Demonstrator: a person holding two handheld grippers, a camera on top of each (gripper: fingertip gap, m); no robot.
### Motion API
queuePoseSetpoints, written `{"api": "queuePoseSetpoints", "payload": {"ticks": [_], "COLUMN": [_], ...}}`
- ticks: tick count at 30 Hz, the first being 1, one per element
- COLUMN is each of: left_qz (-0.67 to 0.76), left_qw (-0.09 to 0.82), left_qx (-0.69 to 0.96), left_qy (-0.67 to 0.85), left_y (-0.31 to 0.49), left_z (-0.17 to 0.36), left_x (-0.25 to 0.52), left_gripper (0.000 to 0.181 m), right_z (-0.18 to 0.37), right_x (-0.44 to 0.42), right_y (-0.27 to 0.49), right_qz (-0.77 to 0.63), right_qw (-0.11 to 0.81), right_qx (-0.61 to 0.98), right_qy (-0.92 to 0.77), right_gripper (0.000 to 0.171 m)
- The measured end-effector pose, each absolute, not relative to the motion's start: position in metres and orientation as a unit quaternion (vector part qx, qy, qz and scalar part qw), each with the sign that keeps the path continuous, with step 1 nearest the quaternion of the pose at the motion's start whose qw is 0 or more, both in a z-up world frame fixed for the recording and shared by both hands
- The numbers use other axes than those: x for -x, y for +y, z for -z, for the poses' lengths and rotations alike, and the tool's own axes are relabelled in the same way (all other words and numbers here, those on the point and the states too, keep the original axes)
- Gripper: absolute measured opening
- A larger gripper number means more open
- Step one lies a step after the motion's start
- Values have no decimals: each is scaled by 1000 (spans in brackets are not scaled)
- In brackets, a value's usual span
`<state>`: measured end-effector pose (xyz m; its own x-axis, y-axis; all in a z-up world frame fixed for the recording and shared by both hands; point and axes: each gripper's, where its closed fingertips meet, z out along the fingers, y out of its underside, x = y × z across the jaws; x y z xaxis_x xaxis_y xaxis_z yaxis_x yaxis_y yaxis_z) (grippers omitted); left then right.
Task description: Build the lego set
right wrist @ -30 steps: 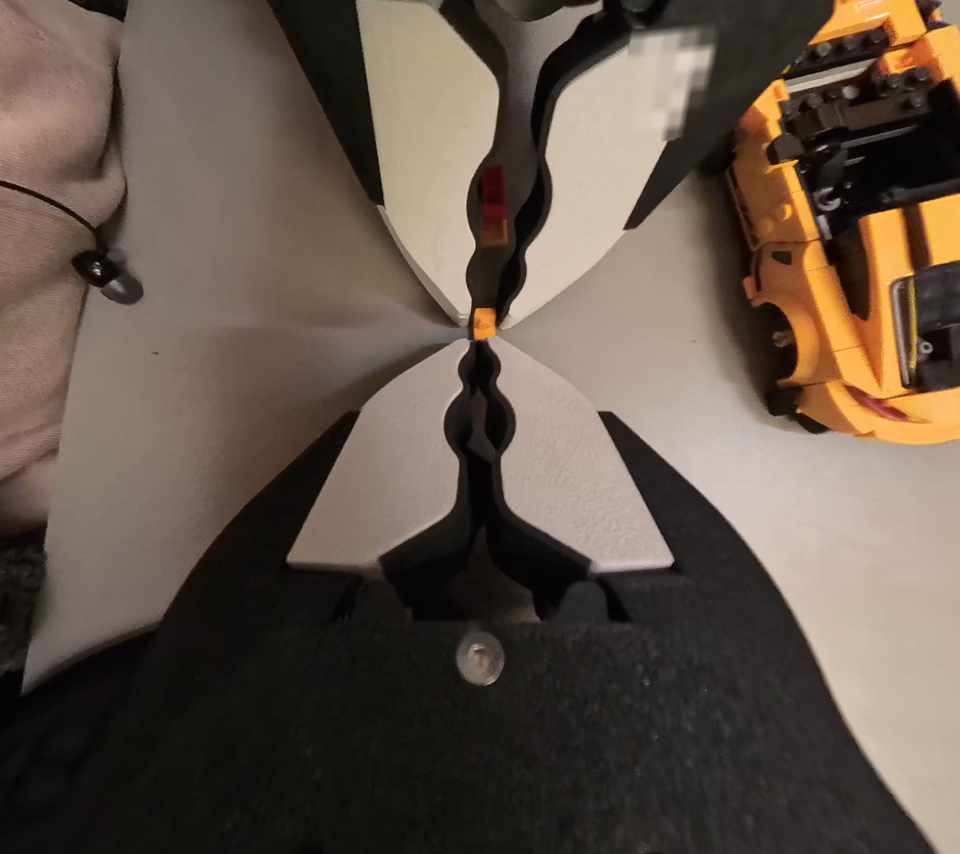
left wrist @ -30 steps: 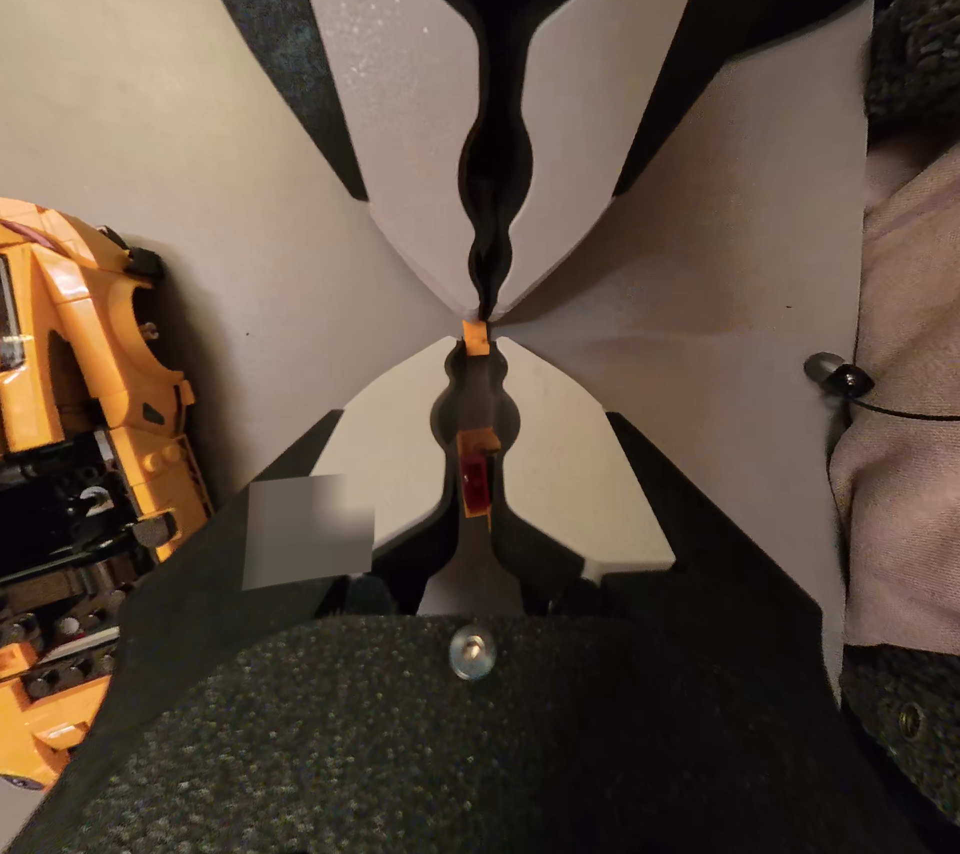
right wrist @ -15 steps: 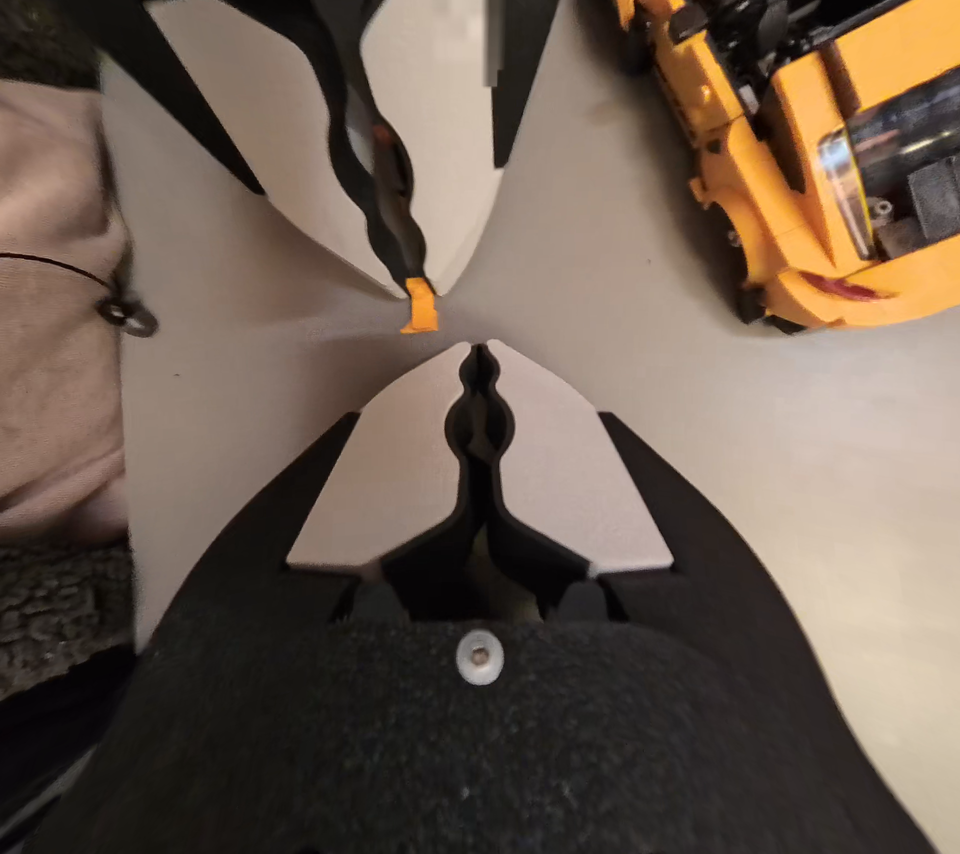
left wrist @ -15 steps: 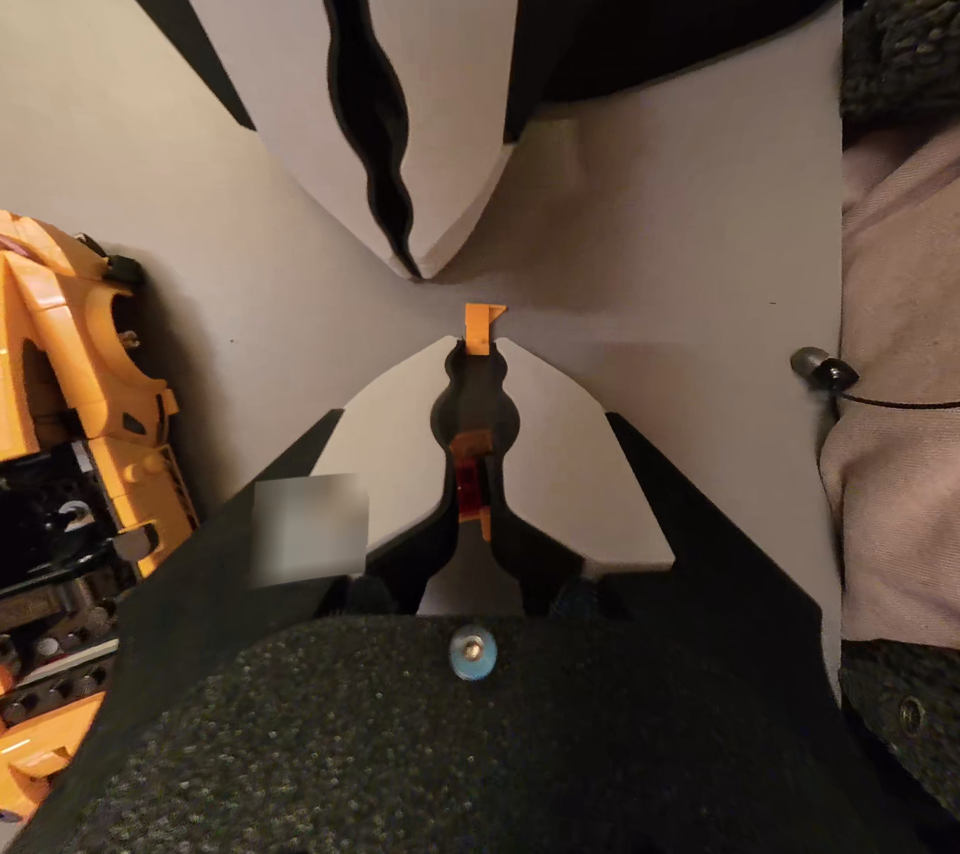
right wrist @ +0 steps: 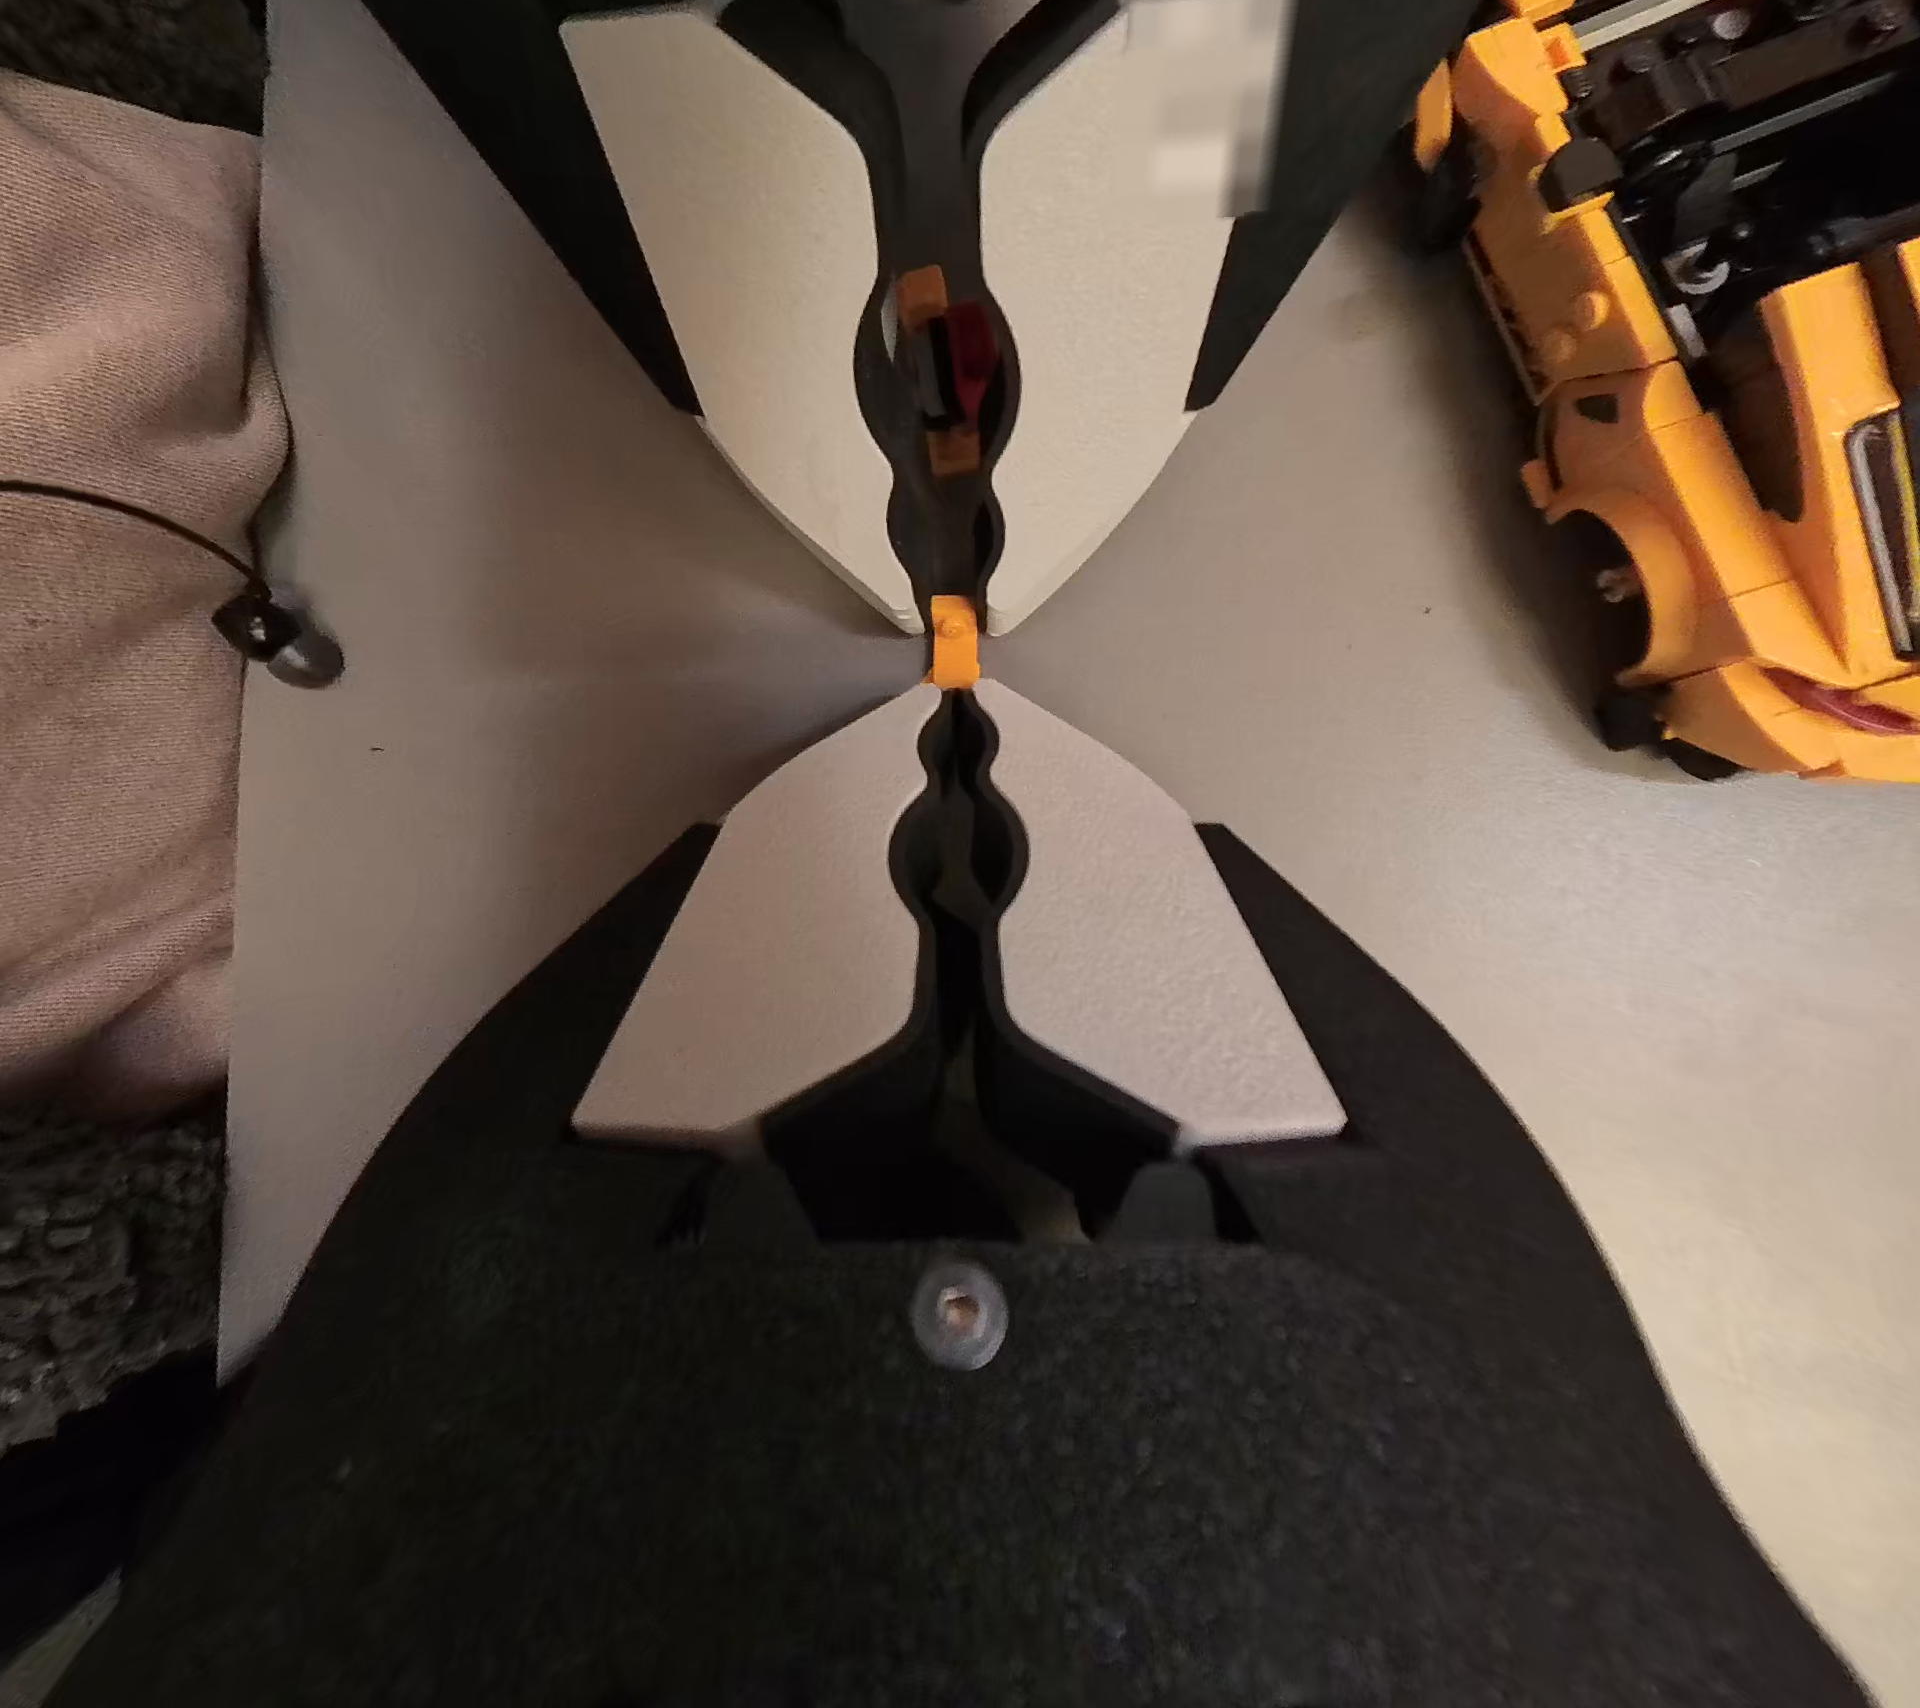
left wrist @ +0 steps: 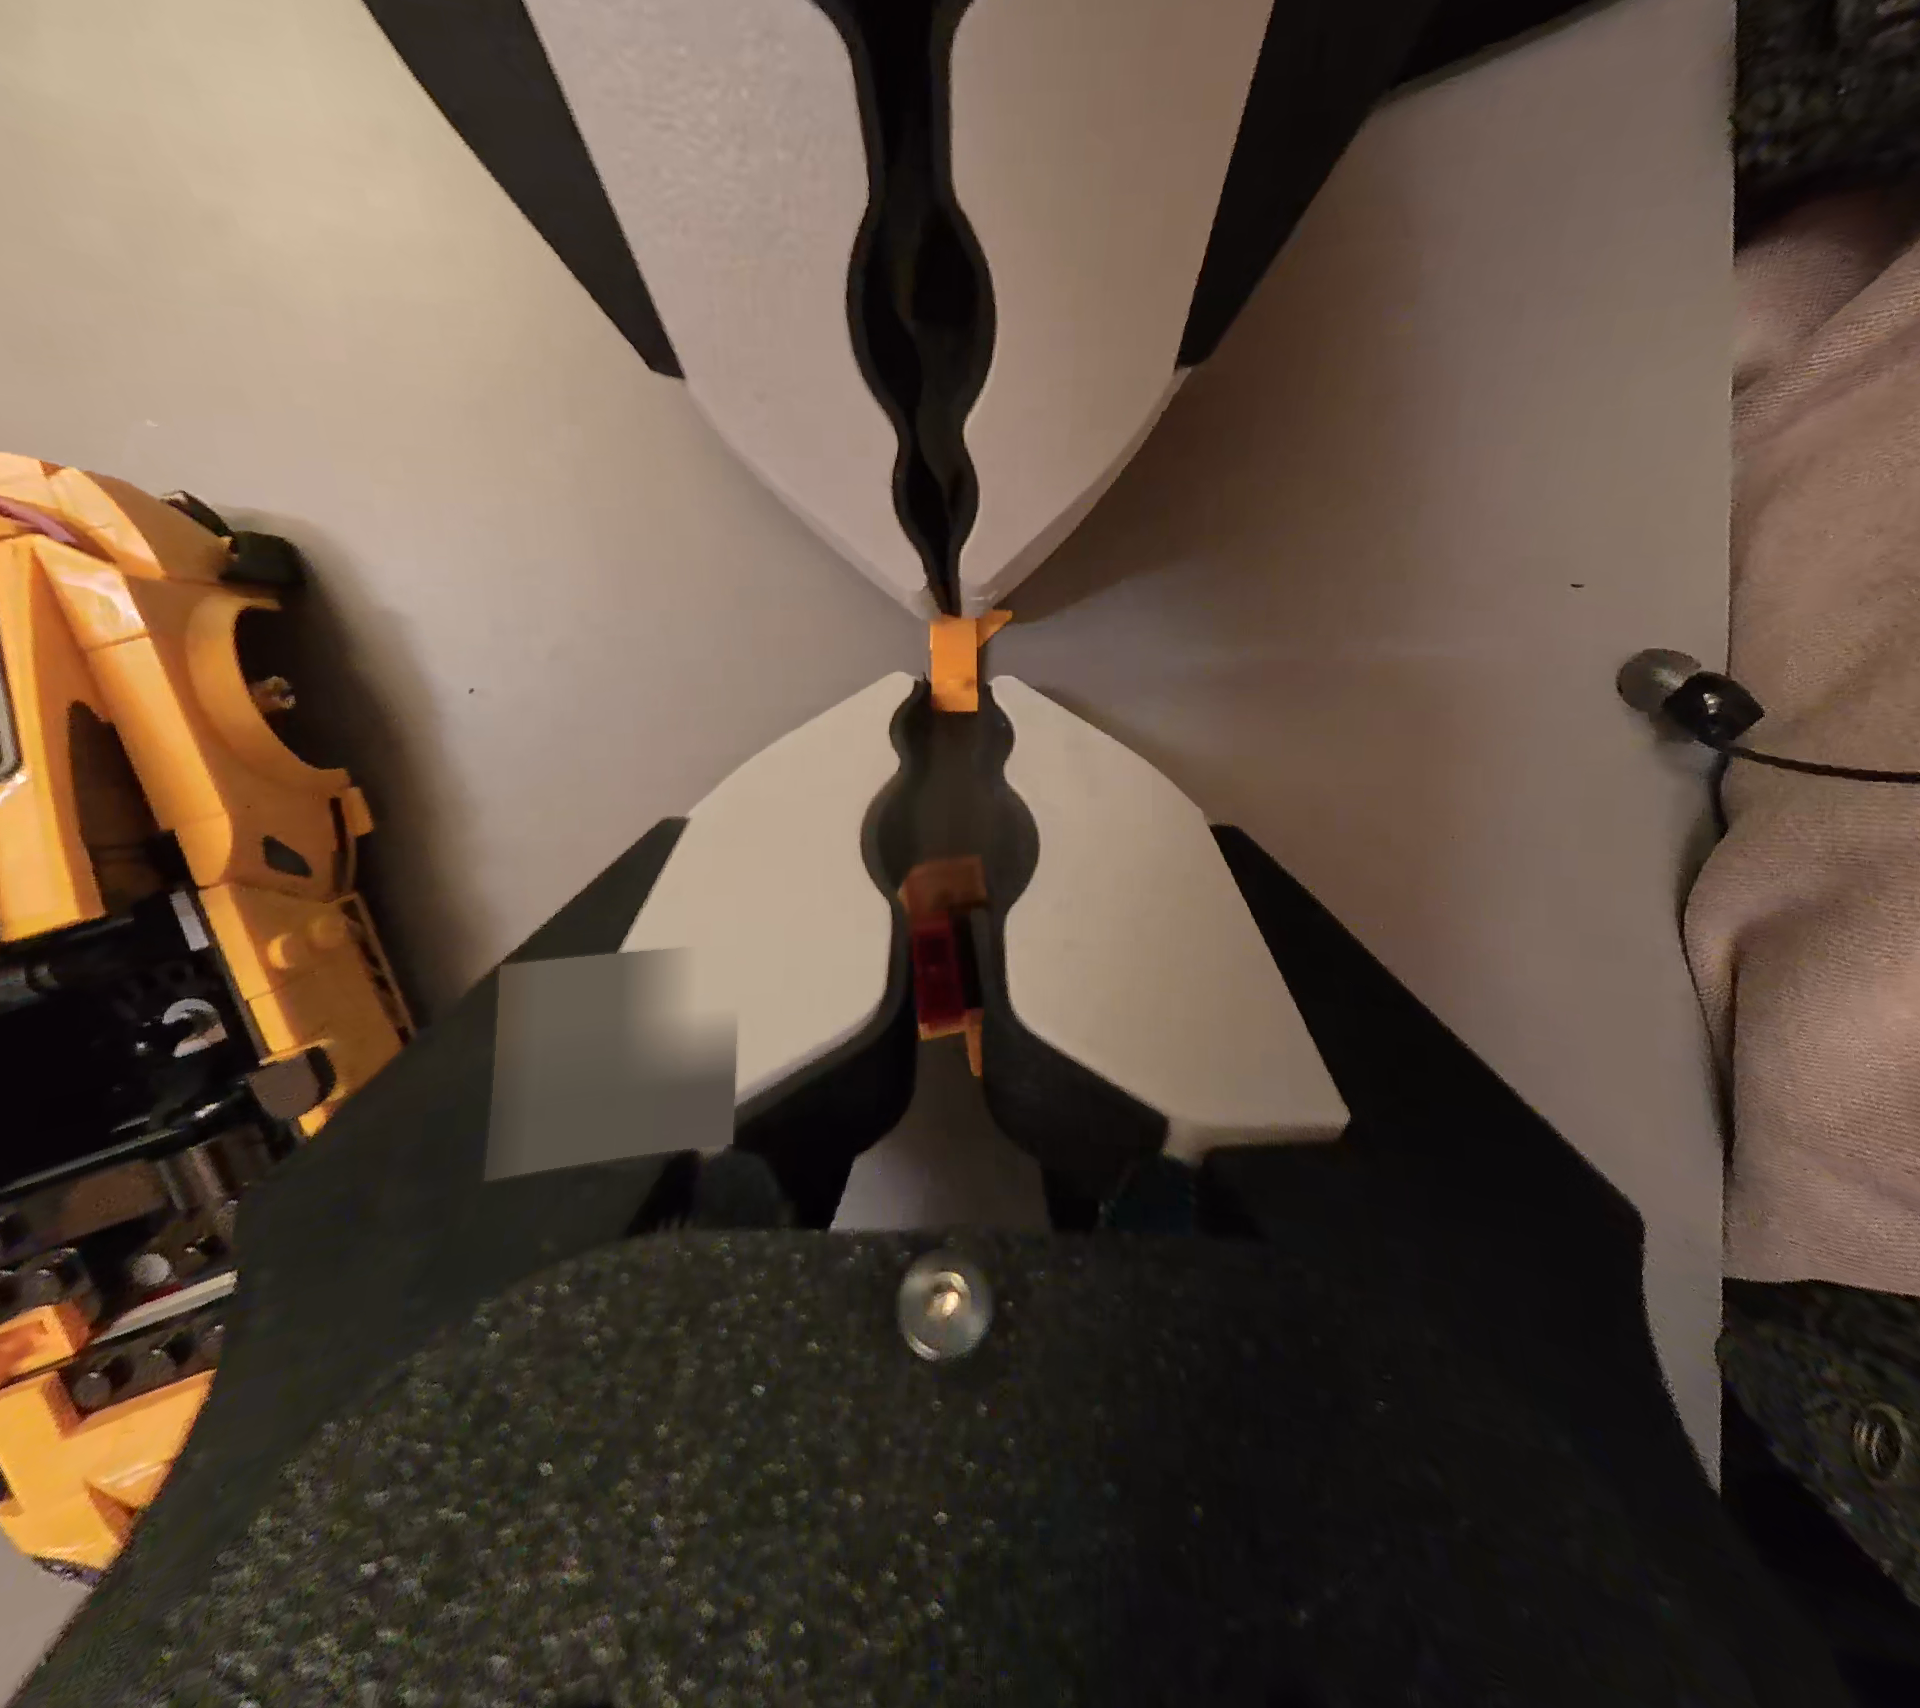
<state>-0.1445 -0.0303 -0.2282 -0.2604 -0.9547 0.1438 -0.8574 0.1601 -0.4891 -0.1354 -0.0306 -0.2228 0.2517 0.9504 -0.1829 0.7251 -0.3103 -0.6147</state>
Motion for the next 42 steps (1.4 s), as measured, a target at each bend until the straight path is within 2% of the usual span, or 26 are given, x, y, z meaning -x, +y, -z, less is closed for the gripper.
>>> {"api": "queuePoseSetpoints", "payload": {"ticks": [38, 42], "left_qz": [240, 262], "left_qw": [101, 89], "left_qx": [596, 608], "left_qy": [760, 744], "left_y": [-33, -32], "left_z": [228, 227], "left_x": [143, 144], "left_gripper": [9, 8], "right_z": [224, 212], "right_x": [137, 134], "right_y": [-33, -28], "right_qz": [-285, -307], "right_qw": [215, 247], "right_qx": [749, 740], "right_qy": [-558, -546], "right_gripper": [1, 0]}}
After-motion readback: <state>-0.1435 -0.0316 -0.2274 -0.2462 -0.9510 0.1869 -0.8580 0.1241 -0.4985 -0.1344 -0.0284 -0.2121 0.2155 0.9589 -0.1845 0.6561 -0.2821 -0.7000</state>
